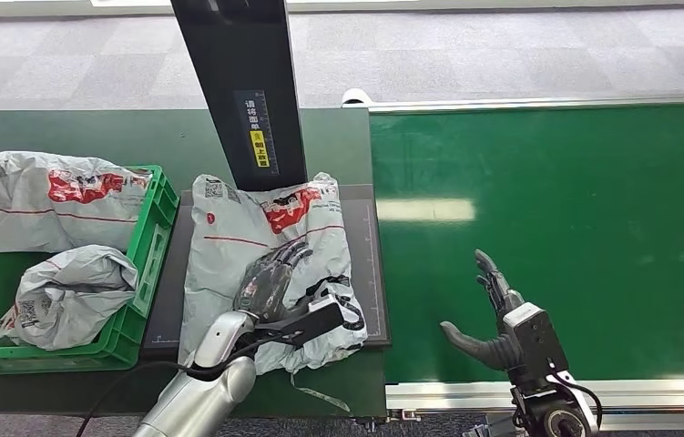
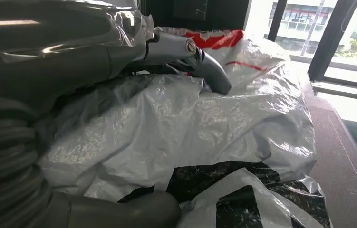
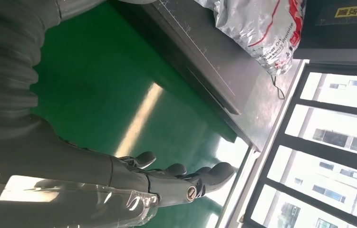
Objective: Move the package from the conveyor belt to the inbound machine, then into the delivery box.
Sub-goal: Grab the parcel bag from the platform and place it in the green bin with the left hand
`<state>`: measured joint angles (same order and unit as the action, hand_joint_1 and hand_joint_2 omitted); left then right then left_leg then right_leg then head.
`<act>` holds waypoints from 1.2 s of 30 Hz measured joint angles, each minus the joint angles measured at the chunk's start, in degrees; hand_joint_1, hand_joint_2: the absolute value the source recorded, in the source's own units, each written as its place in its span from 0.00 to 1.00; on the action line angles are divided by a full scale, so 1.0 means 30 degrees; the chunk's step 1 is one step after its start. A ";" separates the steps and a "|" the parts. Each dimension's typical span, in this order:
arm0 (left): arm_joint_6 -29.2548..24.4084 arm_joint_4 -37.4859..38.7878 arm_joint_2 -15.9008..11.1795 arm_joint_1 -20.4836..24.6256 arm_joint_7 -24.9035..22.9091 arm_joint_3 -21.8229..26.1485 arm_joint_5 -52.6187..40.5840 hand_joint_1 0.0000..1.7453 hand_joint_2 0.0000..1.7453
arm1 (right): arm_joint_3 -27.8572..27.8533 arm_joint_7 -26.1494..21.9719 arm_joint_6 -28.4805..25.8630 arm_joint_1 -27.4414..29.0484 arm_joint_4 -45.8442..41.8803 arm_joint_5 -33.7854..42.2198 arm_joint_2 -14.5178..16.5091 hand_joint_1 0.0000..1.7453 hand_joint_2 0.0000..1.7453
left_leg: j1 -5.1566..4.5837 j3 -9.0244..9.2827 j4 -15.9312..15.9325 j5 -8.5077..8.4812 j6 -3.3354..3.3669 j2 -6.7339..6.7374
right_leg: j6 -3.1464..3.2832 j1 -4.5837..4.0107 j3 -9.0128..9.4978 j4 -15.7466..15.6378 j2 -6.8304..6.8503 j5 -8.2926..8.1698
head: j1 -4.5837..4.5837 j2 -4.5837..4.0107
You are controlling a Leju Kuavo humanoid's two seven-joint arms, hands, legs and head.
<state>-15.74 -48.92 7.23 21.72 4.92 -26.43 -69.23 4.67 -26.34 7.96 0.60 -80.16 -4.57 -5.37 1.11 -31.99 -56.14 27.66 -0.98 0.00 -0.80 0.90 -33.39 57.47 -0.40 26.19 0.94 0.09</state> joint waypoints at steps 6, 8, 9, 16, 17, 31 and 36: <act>-0.2742 -0.0026 0.0015 -0.0118 0.0426 0.0213 0.0089 0.81 1.00 | -0.0415 0.0209 0.0000 0.0364 -0.0584 -0.0333 0.0352 0.00 1.00 | 0.0001 0.0008 0.0000 0.0000 -0.0001 0.0007 | 0.0001 -0.0001 0.0003 0.0001 -0.0001 -0.0001 | 0.0002 0.0000; -0.4329 -0.0151 0.0013 -0.0238 0.0519 0.0264 -0.0264 0.93 1.00 | -0.0472 0.0259 0.0000 0.0397 -0.0744 -0.0428 0.0484 0.00 1.00 | 0.0002 0.0004 0.0001 0.0000 -0.0001 0.0006 | 0.0001 -0.0002 -0.0002 0.0001 -0.0002 0.0000 | 0.0002 0.0000; -0.4802 -0.0233 0.0005 -0.0284 0.0539 0.0284 -0.0432 0.98 1.00 | -0.0475 0.0280 0.0000 0.0398 -0.0806 -0.0464 0.0537 0.00 1.00 | 0.0002 0.0000 0.0001 0.0000 -0.0001 0.0004 | 0.0000 -0.0002 -0.0005 0.0001 -0.0002 0.0000 | 0.0000 0.0000; -0.7264 -0.1392 -0.0011 -0.0821 0.1906 0.0547 0.0215 1.00 1.00 | -0.0477 0.0348 -0.0153 0.0394 -0.1136 -0.0486 0.0699 0.00 1.00 | 0.0000 -0.0016 0.0000 0.0001 0.0000 0.0003 | -0.0001 -0.0001 -0.0015 0.0001 -0.0002 0.0001 | -0.0002 0.0000; -0.7571 -0.1724 0.0000 -0.0955 0.2380 0.0625 0.0590 1.00 1.00 | -0.0477 0.0350 -0.0226 0.0392 -0.1147 -0.0452 0.0707 0.00 1.00 | 0.0000 -0.0017 0.0000 0.0001 0.0000 0.0003 | -0.0001 -0.0001 -0.0016 0.0001 -0.0002 0.0001 | -0.0004 0.0000; -0.8096 -0.7146 0.1721 -0.2545 1.0668 0.4487 0.2865 1.00 1.00 | -0.0468 0.0335 -0.1011 0.0189 -0.1144 0.0205 0.0745 0.00 1.00 | 0.0000 -0.0027 -0.0001 0.0001 0.0000 0.0013 | -0.0001 -0.0001 -0.0025 0.0001 -0.0003 0.0000 | -0.0006 0.0000; -0.8143 -1.2586 0.2317 -0.2730 1.1581 0.6166 0.3501 1.00 1.00 | -0.0399 0.0126 -0.1484 0.0121 -0.1104 0.0596 0.0681 0.00 1.00 | 0.0005 -0.0037 0.0002 0.0001 -0.0001 0.0010 | 0.0000 -0.0007 -0.0035 0.0002 0.0002 0.0001 | -0.0002 0.0000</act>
<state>-40.17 -86.67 14.18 13.53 39.66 -7.93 -58.72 3.47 -25.96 3.50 0.96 -83.47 -2.79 -3.33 1.13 -32.10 -56.13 27.67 -0.98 0.03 -0.80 0.88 -33.49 57.48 -0.39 26.20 0.93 0.09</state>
